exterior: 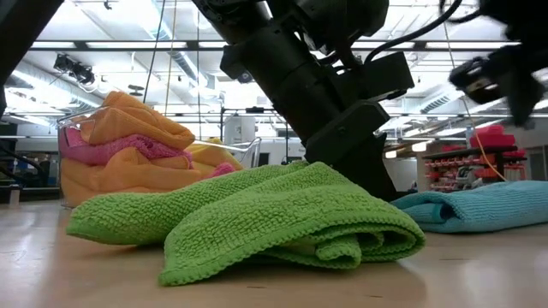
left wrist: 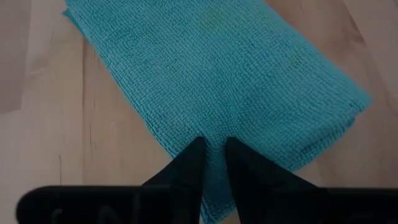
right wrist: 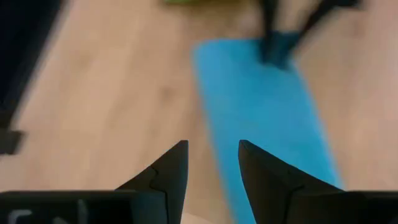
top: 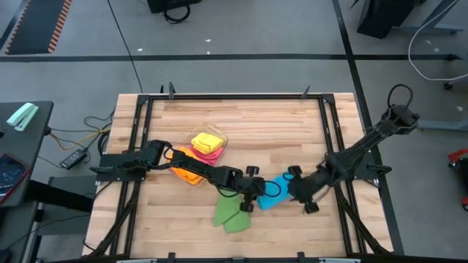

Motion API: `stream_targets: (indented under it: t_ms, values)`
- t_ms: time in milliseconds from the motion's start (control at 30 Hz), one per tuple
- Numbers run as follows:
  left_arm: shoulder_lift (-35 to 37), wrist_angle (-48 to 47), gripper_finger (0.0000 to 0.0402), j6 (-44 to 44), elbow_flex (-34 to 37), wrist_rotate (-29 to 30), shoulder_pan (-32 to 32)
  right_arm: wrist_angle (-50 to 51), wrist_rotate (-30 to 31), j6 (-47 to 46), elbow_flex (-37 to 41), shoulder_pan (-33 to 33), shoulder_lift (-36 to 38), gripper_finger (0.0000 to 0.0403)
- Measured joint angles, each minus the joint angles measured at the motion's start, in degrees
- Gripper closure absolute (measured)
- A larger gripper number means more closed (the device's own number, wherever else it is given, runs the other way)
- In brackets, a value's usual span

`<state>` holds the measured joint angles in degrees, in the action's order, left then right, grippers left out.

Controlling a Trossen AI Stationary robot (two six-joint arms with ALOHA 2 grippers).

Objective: Fold microfiber towels
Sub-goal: Fold the blue microfiber towel

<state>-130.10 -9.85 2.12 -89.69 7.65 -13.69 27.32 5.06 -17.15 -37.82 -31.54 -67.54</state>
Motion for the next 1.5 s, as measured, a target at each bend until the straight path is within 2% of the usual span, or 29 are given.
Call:
stream_targets:
  t_ms: [233,367,467,833,1100,1233,1367,1500]
  values:
    - [-0.05,0.96,0.0325,-0.01,0.09,0.02,0.05,-6.3,-0.02,-5.34,3.91,-5.52,-4.56,0.0264]
    - [-0.07,1.31,0.0322,-0.39,0.09,-0.03,0.11,-6.69,-1.9,-11.54,5.96,-5.72,-7.56,0.0277]
    - [-0.1,1.57,0.0326,-0.43,0.09,-0.07,0.18,-6.38,-4.0,-12.81,6.21,-5.77,-8.46,0.0285]
    - [2.16,0.52,0.0333,0.29,-0.65,-0.23,-0.03,-3.49,-2.44,-16.71,7.18,-5.26,-9.15,0.0311]
    - [1.95,-2.21,0.0331,-1.97,-0.9,-0.2,-0.47,0.92,0.86,-19.55,9.0,2.41,-8.95,0.0333]
    - [1.94,-1.69,0.0337,-1.64,-0.9,-0.11,-0.73,1.68,3.94,-16.3,8.08,7.74,-9.11,0.0343]
    - [1.94,0.19,0.034,-0.83,-0.9,-0.05,-1.04,1.96,10.95,-10.14,7.66,12.61,-9.23,0.0348]
    - [1.94,1.7,0.0338,1.34,-0.94,0.0,-1.36,1.37,13.43,-4.18,7.58,18.99,-9.23,0.035]
